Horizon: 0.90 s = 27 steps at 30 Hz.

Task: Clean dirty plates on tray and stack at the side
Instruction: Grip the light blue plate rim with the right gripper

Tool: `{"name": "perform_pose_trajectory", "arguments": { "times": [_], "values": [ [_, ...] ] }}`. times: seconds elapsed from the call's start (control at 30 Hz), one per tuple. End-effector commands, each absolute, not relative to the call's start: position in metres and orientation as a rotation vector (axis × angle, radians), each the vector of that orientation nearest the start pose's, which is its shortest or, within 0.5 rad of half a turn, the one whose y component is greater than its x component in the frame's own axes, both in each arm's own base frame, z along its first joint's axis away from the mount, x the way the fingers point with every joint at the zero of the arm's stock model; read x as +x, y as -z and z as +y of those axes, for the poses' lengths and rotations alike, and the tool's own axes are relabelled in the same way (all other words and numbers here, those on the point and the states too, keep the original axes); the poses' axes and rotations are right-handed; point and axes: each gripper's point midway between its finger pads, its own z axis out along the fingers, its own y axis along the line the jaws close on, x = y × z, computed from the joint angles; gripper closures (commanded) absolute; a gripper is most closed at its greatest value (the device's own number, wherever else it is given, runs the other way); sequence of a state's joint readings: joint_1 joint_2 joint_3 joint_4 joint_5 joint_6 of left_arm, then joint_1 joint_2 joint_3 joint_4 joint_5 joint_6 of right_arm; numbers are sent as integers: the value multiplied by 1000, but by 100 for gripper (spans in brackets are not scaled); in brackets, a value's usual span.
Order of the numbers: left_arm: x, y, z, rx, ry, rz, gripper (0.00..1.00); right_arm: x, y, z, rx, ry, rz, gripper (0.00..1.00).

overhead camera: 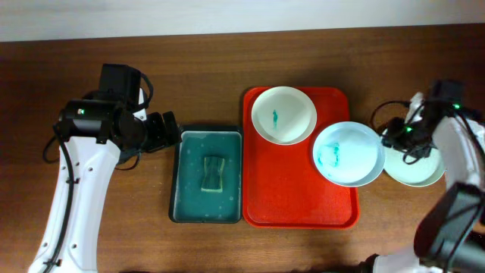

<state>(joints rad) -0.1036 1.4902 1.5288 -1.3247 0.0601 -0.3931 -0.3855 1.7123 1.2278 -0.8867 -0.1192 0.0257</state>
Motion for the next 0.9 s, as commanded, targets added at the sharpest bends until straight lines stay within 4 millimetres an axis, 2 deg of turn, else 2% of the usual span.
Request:
{"name": "perform_pose_trajectory", "arguments": {
  "times": [0.0,0.07,0.1,0.13,0.17,0.27,0.4,0.47,0.53,0.6,0.7,0.8,0.87],
  "values": [
    [307,-217,-42,-393,195,2827,1,327,-46,-112,561,-87,2948,54],
    [307,-217,-42,-393,195,2827,1,327,-36,-105,565,-153,2974,64],
    [307,-217,-42,-393,195,2827,0,326,-33,-102,568,-177,2985,74],
    [307,-217,-42,-393,195,2827,1,322,-31,-98,574,-212,3001,88],
    [307,-217,-42,-393,195,2827,1,319,-32,-95,579,-229,3014,96],
    [307,-217,-42,-393,195,2827,1,313,-48,-84,584,-304,3023,96],
    [307,-217,-42,-393,195,2827,1,299,-92,-58,530,-388,2997,96],
    [307,-217,-42,-393,195,2827,1,285,-111,-38,454,-388,3023,96],
    [307,-217,-42,-393,195,2827,1,273,-115,-17,368,-400,3066,96],
    [307,-217,-42,-393,195,2827,1,261,-105,9,337,-411,3131,96],
    [307,-217,-42,-393,195,2827,1,246,-64,46,411,-401,3174,96],
    [307,-217,-42,-393,195,2827,1,233,-29,65,480,-385,3169,96],
    [307,-217,-43,-392,195,2827,1,230,-16,62,462,-321,3163,96]
  ]
}}
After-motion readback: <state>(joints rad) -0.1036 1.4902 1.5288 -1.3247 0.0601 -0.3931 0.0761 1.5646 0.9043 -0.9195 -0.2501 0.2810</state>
